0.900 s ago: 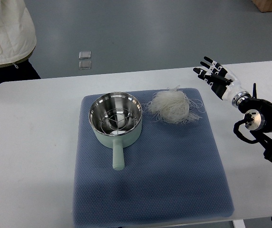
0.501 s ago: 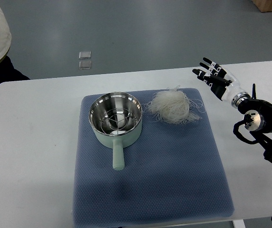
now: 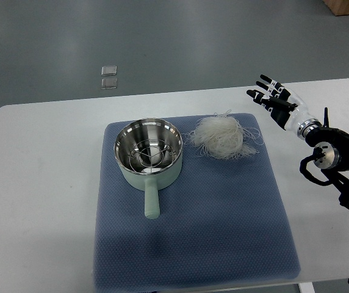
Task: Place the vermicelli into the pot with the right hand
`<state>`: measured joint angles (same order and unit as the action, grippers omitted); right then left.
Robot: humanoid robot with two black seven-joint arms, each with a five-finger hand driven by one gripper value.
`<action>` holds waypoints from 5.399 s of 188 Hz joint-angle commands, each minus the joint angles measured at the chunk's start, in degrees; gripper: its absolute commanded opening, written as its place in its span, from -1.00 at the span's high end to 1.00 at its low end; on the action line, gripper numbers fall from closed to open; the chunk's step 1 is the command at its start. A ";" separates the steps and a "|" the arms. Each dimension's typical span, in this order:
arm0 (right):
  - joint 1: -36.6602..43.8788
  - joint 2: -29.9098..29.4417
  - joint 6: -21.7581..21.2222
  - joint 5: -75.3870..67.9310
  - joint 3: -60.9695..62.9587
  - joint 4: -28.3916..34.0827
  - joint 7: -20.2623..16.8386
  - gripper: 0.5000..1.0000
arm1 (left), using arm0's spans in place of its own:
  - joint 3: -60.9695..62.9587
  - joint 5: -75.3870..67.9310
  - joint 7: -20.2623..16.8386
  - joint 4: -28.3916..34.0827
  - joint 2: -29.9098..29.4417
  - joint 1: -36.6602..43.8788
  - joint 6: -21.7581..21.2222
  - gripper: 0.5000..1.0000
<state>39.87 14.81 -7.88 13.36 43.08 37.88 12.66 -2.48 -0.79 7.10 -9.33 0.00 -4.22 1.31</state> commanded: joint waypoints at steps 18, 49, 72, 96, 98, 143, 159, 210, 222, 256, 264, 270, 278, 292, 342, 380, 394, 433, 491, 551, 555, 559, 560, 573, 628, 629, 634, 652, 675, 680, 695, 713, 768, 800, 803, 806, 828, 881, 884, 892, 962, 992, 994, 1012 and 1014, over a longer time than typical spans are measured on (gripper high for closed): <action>0.03 0.39 -0.03 0.09 -0.01 0.00 0.00 -0.71 | 0.02 0.00 -0.07 -0.07 0.00 0.00 0.00 -1.00; 0.12 0.75 -0.03 0.44 -0.10 0.00 0.00 -0.71 | -0.07 0.00 -0.07 0.01 0.00 0.00 0.00 -1.00; 0.12 0.57 -0.03 3.25 -0.01 0.00 0.00 -0.71 | -0.07 0.00 -0.07 0.01 0.00 0.00 0.00 -1.00; 0.21 0.66 -0.82 4.04 -0.01 0.00 0.00 -0.71 | -0.07 0.00 0.01 0.01 0.00 0.09 0.00 -1.00; 0.21 0.66 -0.99 4.04 -0.01 0.00 0.00 -0.71 | -0.07 0.00 -0.07 0.01 0.00 0.09 0.00 -1.00; 0.65 1.10 -2.75 4.57 -0.01 0.00 0.00 -0.71 | 0.02 0.00 0.01 0.01 0.00 0.09 0.00 -1.00; 0.65 1.10 -2.84 5.45 -0.01 0.00 0.00 -0.71 | 0.10 0.00 0.01 -0.07 0.00 0.09 0.00 -1.00; 1.61 1.19 -5.04 15.03 -0.10 0.09 0.00 -0.71 | 0.02 0.00 -0.07 -0.07 0.00 0.09 0.00 -1.00; 2.49 1.19 -6.27 21.36 -0.10 0.09 0.00 -0.71 | 0.02 0.00 0.01 -0.07 0.00 0.09 0.00 -1.00; 7.76 1.45 -15.05 47.27 -0.10 1.49 0.70 -0.71 | 0.10 0.00 0.01 -0.07 0.00 0.09 0.00 -1.00; 8.20 1.62 -15.58 48.43 -0.10 1.67 0.79 -0.71 | 0.10 0.00 0.01 -0.07 0.00 0.09 0.00 -1.00; 10.40 2.24 -18.22 54.39 -0.80 2.11 1.23 -0.71 | 0.10 0.00 0.01 -0.07 0.00 0.09 0.00 -1.00; 11.54 2.42 -18.75 57.22 -2.12 2.37 1.23 -0.71 | 0.10 0.00 0.01 -0.07 0.00 0.09 0.00 -1.00; 15.41 2.50 -19.10 62.49 -7.57 2.81 1.49 -0.71 | 0.10 0.00 0.01 -0.07 0.00 0.09 0.00 -1.00; 24.73 1.98 -15.32 65.48 -29.90 3.16 2.55 -0.70 | -0.07 0.00 -0.07 0.01 0.00 0.09 0.00 -1.00; 25.61 0.39 -10.75 68.38 -39.12 1.58 2.46 -0.69 | -0.07 0.00 -0.07 0.01 0.00 0.09 0.00 -1.00; 25.34 -0.04 -9.17 69.52 -40.53 0.26 2.46 -0.68 | -0.07 0.00 -0.07 0.01 0.00 0.09 0.00 -1.00; 25.17 -0.75 -6.79 70.05 -43.78 -0.53 2.46 -0.24 | 0.10 0.00 -0.07 0.01 0.00 0.09 0.00 -1.00; 25.69 -0.66 -5.12 69.96 -44.49 -1.94 2.37 1.00 | 0.10 0.00 0.01 0.01 0.00 0.09 0.00 -1.00; 32.11 1.27 -4.16 65.22 -38.69 0.44 5.53 1.00 | 0.10 0.00 0.01 -0.07 0.00 0.09 0.00 -1.00; 32.72 1.71 -4.59 64.95 -38.07 1.14 5.62 1.00 | 0.10 0.00 0.01 -0.07 0.00 0.09 0.00 -1.00; 32.73 1.71 -4.60 64.95 -38.07 1.14 5.62 1.00 | 0.10 0.00 0.01 -0.07 0.00 0.09 0.00 -1.00; 32.73 1.71 -4.60 64.95 -38.07 1.14 5.62 1.00 | 0.10 0.00 0.01 -0.07 0.00 0.09 0.00 -1.00; 35.89 2.59 -8.11 64.16 -34.82 4.57 5.71 1.00 | 0.02 -0.09 0.01 -0.07 0.00 0.09 0.00 -1.00; 39.67 -0.13 -15.85 62.05 -27.44 12.13 7.29 1.00 | -0.07 -0.09 0.01 -0.07 0.00 0.09 0.00 -1.00; 39.67 -0.13 -15.85 62.05 -27.44 12.13 7.29 1.00 | -0.07 -0.09 0.01 -0.07 0.00 0.09 0.00 -1.00; 39.58 -0.40 -15.93 61.96 -27.44 12.30 7.29 1.00 | -0.07 -0.09 0.01 -0.07 0.00 0.09 0.00 -1.00; 38.26 -4.00 -15.67 62.14 -27.61 12.22 7.20 1.00 | -0.07 0.00 0.01 0.01 0.00 0.09 0.00 -1.00; 35.54 -6.02 -14.53 62.66 -27.79 11.60 6.85 1.00 | -0.07 0.00 0.01 0.01 0.00 0.09 0.00 -1.00; 35.01 -6.11 -14.35 62.66 -28.05 11.51 6.85 1.00 | -0.07 0.00 0.01 0.01 0.00 0.09 0.00 -1.00; 33.87 -6.11 -13.21 62.66 -29.02 11.07 6.85 0.75 | 0.02 0.00 0.01 0.01 0.00 0.09 0.00 -1.00; 33.08 -6.11 -11.28 62.66 -29.19 10.37 6.94 0.22 | 0.02 -0.09 0.01 0.01 0.00 0.09 0.00 -1.00; 31.14 -3.30 -8.20 61.17 -28.05 10.19 7.03 -0.61 | 0.02 -0.09 0.01 -0.07 0.00 0.09 0.00 -1.00; 28.51 -0.66 -8.29 55.64 -21.82 9.93 6.50 -0.61 | -0.07 0.00 0.01 -0.07 0.00 0.09 0.00 -1.00; 28.16 -0.48 -8.29 55.11 -21.20 9.84 6.33 -0.61 | -0.07 0.00 0.01 -0.07 0.00 0.09 0.00 -1.00; 27.37 -0.22 -8.29 53.79 -20.06 9.58 5.63 -0.61 | -0.07 -0.09 0.01 -0.07 0.00 0.09 0.00 -1.00; 21.92 0.66 -7.76 45.09 -13.46 6.06 1.67 -0.61 | -0.07 0.00 0.01 -0.07 0.00 0.09 0.00 -1.00; 12.25 -0.75 -2.66 14.24 -2.92 -4.22 -1.50 -0.61 | -0.16 0.00 0.01 -0.16 0.00 0.18 -0.08 -1.00; 11.81 -0.92 -2.23 11.79 -2.92 -4.66 -1.50 -0.61 | -0.16 0.00 0.01 -0.16 0.00 0.18 -0.08 -1.00; 11.10 -1.01 -1.34 7.29 -2.92 -5.10 -1.50 -0.61 | -0.16 0.00 0.01 -0.16 0.00 0.18 -0.08 -1.00; 7.33 -1.01 -0.11 -5.98 -2.39 -5.19 -0.97 -0.65 | -0.16 0.00 0.01 -0.16 0.00 0.18 -0.08 -1.00; 6.01 -1.10 -0.20 -5.89 -2.56 -5.19 -0.71 -0.71 | -0.16 0.00 0.01 -0.25 0.00 0.18 -0.08 -1.00; 5.92 -1.19 -0.20 -5.98 -2.48 -5.19 -0.71 -0.71 | -0.25 0.00 0.01 -0.25 0.00 0.18 -0.08 -1.00; 5.30 -2.15 -0.20 -5.89 -2.48 -5.28 -0.71 -0.71 | -0.25 0.00 0.01 -0.43 0.00 0.18 -0.08 -1.00; 5.13 -2.15 -0.20 -5.89 -2.48 -5.28 -0.71 -0.71 | -0.25 -0.09 0.01 -0.43 0.00 0.09 -0.08 -1.00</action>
<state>45.85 13.41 -8.07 7.41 40.67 32.68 11.95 -2.67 -0.78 7.12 -9.55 0.00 -4.05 1.22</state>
